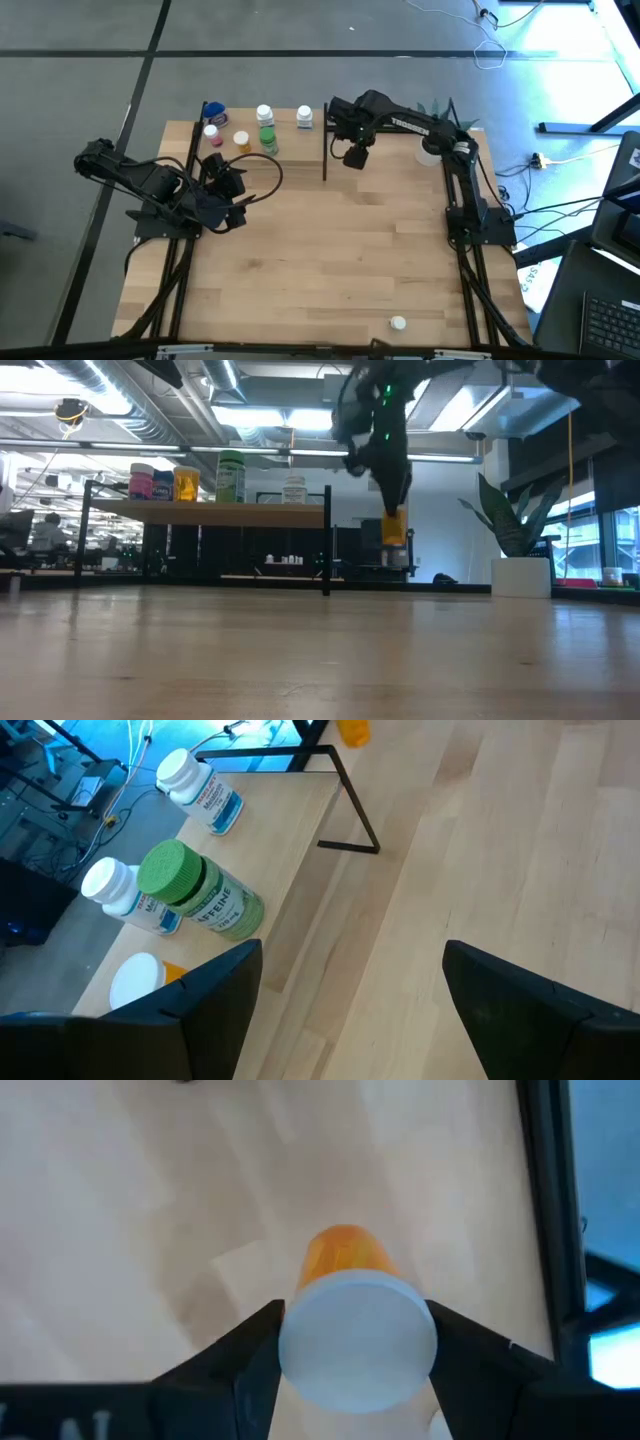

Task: Pick and place medicine bottles onto shelf by color
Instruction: Put the orange pill bottle on the shelf

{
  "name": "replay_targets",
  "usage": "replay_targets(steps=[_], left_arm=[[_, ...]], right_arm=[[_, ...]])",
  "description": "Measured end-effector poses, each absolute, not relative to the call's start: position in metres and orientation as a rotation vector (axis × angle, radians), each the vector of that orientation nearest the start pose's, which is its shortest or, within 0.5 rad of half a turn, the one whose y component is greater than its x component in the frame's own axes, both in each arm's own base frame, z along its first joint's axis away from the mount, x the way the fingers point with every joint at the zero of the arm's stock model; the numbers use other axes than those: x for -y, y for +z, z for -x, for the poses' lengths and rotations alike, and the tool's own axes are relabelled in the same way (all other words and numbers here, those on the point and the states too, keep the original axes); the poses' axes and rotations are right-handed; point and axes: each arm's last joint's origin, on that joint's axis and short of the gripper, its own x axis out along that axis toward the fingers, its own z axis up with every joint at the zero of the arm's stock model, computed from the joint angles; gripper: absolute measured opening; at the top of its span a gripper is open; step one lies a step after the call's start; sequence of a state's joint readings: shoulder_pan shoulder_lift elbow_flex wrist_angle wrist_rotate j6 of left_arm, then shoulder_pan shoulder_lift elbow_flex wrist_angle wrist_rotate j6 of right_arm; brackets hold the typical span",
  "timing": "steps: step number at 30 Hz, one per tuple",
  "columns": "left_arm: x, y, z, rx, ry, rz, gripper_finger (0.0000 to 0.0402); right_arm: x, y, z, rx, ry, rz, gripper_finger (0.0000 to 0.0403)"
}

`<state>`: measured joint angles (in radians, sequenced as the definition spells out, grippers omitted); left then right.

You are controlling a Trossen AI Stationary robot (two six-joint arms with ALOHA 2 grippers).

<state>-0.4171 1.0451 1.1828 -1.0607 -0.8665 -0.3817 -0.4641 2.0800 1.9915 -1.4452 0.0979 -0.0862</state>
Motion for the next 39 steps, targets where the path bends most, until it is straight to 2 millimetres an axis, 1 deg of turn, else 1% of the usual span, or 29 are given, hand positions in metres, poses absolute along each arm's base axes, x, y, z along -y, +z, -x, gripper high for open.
replay_targets(steps=[7, 12, 15, 18, 21, 25, 35, 39], left_arm=[[0.05, 0.356, -0.168, -0.645, 0.544, -0.198, 0.0306], [0.051, 0.356, -0.168, -0.654, 0.526, -0.19, 0.0306], [0.051, 0.356, -0.168, -0.654, 0.525, -0.189, 0.0306], [0.051, 0.356, -0.168, -0.655, 0.525, -0.19, 0.0306], [0.051, 0.356, -0.168, -0.655, 0.525, -0.189, 0.0306], [0.051, 0.356, -0.168, -0.655, 0.525, -0.189, 0.0306], [0.051, 0.357, -0.17, -0.634, 0.524, -0.172, 0.0306], [0.052, 0.358, -0.171, -0.609, 0.539, -0.111, 0.0306]], right_arm=[[0.129, 0.319, -0.351, -1.467, -0.37, -0.183, 0.0213], [0.089, 0.347, -0.344, -1.383, -0.341, -0.158, 0.0213], [0.07, 0.361, -0.343, -1.334, -0.324, -0.155, 0.0213], [0.057, 0.376, -0.345, -1.272, -0.292, -0.128, 0.0213], [0.05, 0.39, -0.347, -1.193, -0.265, -0.112, 0.0213], [0.049, 0.403, -0.348, -1.118, -0.228, -0.092, 0.0213], [0.051, 0.414, -0.364, -0.928, -0.197, -0.033, 0.0213], [0.051, 0.418, -0.369, -0.869, -0.177, 0.012, 0.0213]])
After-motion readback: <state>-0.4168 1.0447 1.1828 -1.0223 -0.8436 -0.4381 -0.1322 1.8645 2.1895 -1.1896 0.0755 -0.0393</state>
